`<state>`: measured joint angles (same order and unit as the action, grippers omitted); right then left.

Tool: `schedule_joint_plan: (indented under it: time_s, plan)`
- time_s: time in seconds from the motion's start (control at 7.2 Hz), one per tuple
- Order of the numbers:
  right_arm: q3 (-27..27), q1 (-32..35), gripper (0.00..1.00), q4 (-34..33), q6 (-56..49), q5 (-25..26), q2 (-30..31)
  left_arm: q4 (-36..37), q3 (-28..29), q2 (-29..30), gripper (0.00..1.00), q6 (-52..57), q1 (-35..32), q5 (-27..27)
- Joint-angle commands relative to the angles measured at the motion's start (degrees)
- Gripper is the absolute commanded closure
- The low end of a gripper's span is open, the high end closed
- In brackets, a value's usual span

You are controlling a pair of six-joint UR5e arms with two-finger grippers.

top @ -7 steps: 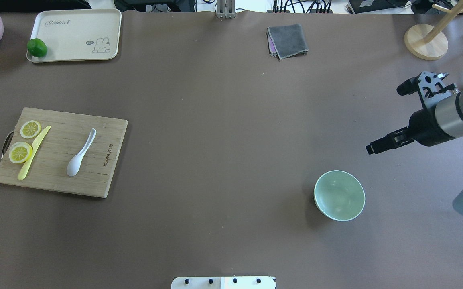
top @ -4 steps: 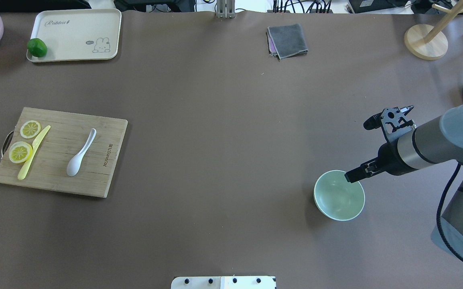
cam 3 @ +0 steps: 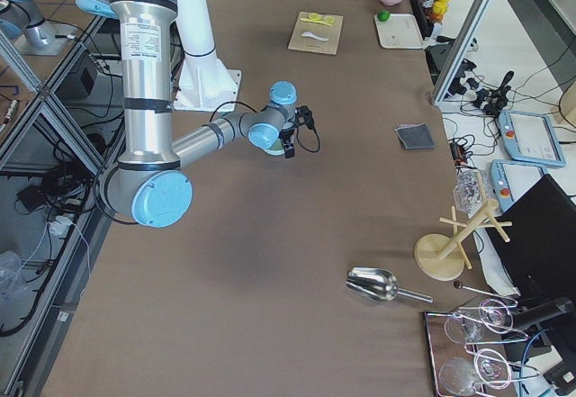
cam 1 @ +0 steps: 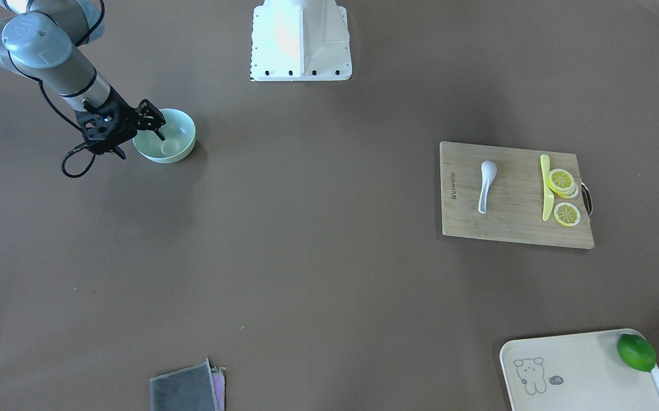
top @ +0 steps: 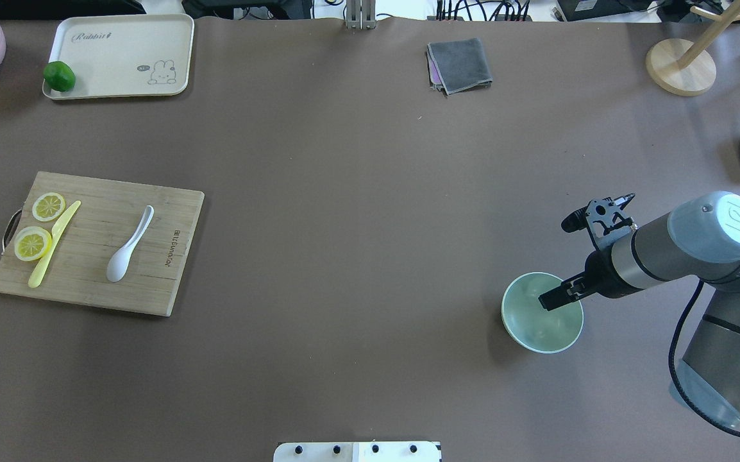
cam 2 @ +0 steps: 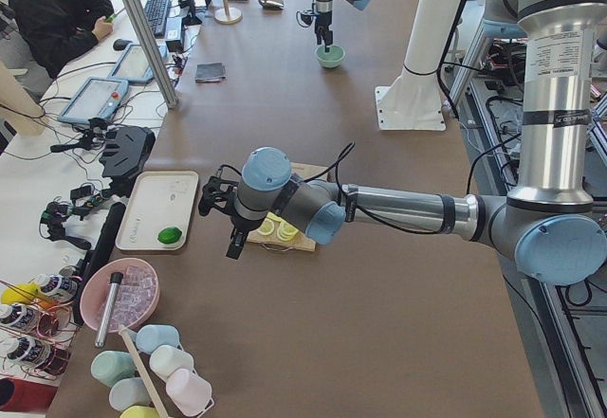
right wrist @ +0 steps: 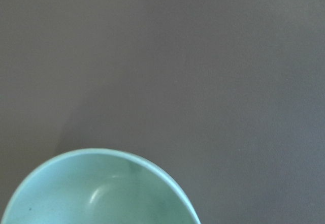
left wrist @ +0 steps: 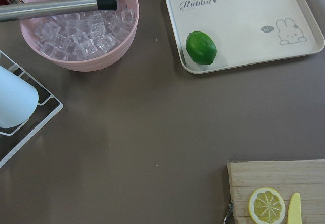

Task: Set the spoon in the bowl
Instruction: 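Reach the right gripper to the pale green bowl and grip its rim, then slide the pale green bowl with the right gripper toward the table center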

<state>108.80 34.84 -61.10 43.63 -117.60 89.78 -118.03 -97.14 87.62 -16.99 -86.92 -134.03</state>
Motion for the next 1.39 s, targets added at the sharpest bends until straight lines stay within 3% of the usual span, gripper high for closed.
schedule_joint_plan:
  time_s: [0.0, 0.14, 0.42, 0.69, 0.83, 1.11, 1.25]
  plan:
    - [-0.79, -0.13, 0.95, 0.98, 0.14, -0.34, -0.04, 0.0, -0.07, 0.09, 0.02, -0.06, 0.0, 0.0]
    - [-0.78, -0.13, 1.0, 1.07, 0.23, -0.08, 0.39, 0.0, -0.07, 0.09, 0.02, -0.06, 0.0, 0.0]
    - [0.26, -0.21, 1.0, 1.07, 6.86, -0.6, -0.39, -0.09, -0.25, 0.09, 0.02, -0.14, 0.0, -0.09]
    - [1.94, -0.22, 1.0, 0.11, 16.6, -1.48, -5.38, -0.18, -0.16, 0.44, 0.02, -0.14, 0.0, -0.09]
    - [1.33, 0.13, 1.0, -0.86, 22.32, -1.49, -10.02, -0.18, -0.16, 0.62, 0.02, -0.14, 0.09, -0.17]
    - [-0.07, 0.4, 1.0, -17.3, 24.49, -0.27, -25.8, -0.18, 0.02, 0.71, 0.02, 0.03, 0.53, -0.17]
    - [-3.13, 0.31, 1.0, -21.13, 25.1, 0.18, -31.89, -0.35, 0.1, 0.71, 0.02, 0.03, 1.75, -0.09]
